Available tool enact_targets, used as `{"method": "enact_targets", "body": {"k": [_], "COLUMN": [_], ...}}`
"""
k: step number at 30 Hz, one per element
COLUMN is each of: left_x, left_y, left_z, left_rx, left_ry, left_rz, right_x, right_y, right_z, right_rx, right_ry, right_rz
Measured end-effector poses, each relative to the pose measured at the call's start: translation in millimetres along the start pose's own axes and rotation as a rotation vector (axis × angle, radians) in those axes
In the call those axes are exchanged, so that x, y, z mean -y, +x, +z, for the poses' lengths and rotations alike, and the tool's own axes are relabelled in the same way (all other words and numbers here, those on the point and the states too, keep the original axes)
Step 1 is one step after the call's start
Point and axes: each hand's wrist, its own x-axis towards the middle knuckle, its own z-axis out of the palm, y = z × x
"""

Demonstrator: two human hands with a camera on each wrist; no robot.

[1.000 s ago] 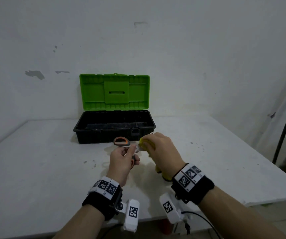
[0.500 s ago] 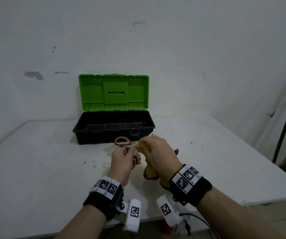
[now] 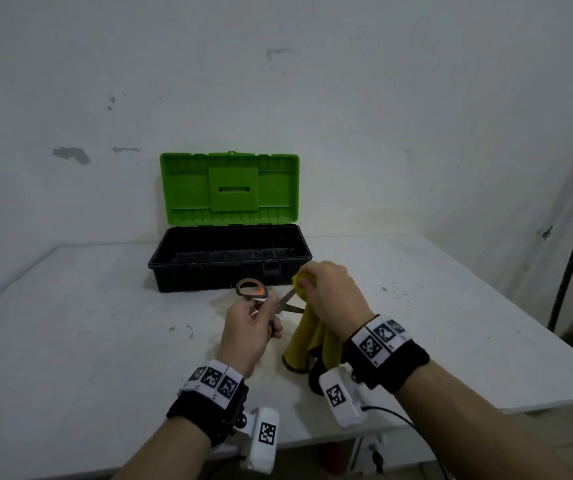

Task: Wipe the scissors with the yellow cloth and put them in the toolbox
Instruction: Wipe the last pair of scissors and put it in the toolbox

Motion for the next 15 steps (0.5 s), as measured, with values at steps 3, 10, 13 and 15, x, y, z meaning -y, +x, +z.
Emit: {"method": "enact_targets", "body": {"k": [3, 10, 13, 15], "left_x": [3.2, -1.4, -2.0, -2.3], "left_y": [2.7, 3.1, 1.8, 1.0], "left_z": [-1.3, 7.3, 6.9, 6.4], "left_rx": [-0.029, -0.041, -0.049, -0.059], "left_ry": [-0.047, -0.247, -0.305, -0.319], "left_rz": [-0.048, -0.149, -0.165, -0.172], "right_x": [-9.6, 5.7, -2.7, -7.8], "right_y": [3.5, -16.2, -4.6, 1.2], "right_z": [-6.6, 6.9, -1.3, -9.2], "right_rx": [-0.095, 0.002, -0.069, -0.129], "right_ry": [0.062, 0.025, 0.010, 0.025], "right_rz": [0.023, -0.186, -0.056, -0.001]}}
